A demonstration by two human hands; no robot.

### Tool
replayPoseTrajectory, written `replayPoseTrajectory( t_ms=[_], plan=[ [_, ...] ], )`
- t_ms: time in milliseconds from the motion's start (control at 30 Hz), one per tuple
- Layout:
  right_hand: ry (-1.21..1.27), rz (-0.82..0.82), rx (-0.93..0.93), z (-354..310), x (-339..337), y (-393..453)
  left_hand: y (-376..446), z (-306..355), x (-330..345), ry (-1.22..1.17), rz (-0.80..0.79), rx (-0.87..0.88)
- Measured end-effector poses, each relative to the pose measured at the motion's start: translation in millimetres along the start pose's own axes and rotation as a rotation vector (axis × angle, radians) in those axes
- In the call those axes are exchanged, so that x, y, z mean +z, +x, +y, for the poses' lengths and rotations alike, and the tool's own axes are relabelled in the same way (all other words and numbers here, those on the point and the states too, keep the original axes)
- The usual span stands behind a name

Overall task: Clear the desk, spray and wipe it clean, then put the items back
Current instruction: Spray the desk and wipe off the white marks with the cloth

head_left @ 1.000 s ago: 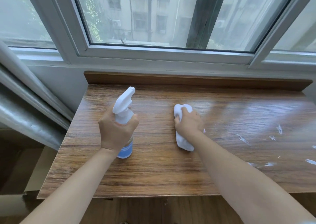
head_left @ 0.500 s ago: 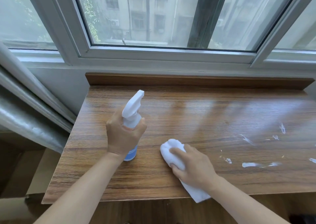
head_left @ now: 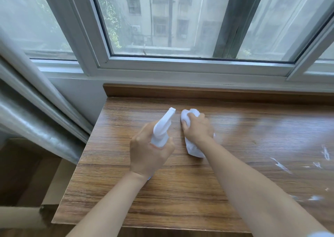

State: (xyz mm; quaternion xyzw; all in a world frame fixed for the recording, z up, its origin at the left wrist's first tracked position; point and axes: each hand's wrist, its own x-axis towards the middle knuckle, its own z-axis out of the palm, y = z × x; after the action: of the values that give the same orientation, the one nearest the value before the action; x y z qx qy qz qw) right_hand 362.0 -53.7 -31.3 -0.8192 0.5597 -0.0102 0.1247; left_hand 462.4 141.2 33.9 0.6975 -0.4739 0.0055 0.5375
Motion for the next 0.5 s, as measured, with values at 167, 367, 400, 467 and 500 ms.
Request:
replayPoseTrajectory(
  t_ms=[167, 367, 400, 467, 500],
  plan=[
    [0.04, -0.118, -0.291, -17.7, 5.3, -48.2, 0.3, 6.6, 0.9, -0.011, 0.002, -0.057],
    [0.026, -0.152, -0.42, 10.8, 16.1, -152.5, 5.6, -14.7, -15.3, -0.068, 0.138, -0.202],
    [0.02, -0.162, -0.403, 19.1, 16.1, -166.0, 4.9, -16.4, -17.1, -0.078, 0.132, -0.194],
    [0.043, -0.129, -0.303, 38.8, 12.2, -177.5, 3.4, -16.4, -18.3, -0.095, 0.118, -0.163],
    [0.057, -0.089, -0.232, 50.1, 9.2, -173.5, 2.7, -15.9, -17.2, -0.097, 0.111, -0.145]
  ],
)
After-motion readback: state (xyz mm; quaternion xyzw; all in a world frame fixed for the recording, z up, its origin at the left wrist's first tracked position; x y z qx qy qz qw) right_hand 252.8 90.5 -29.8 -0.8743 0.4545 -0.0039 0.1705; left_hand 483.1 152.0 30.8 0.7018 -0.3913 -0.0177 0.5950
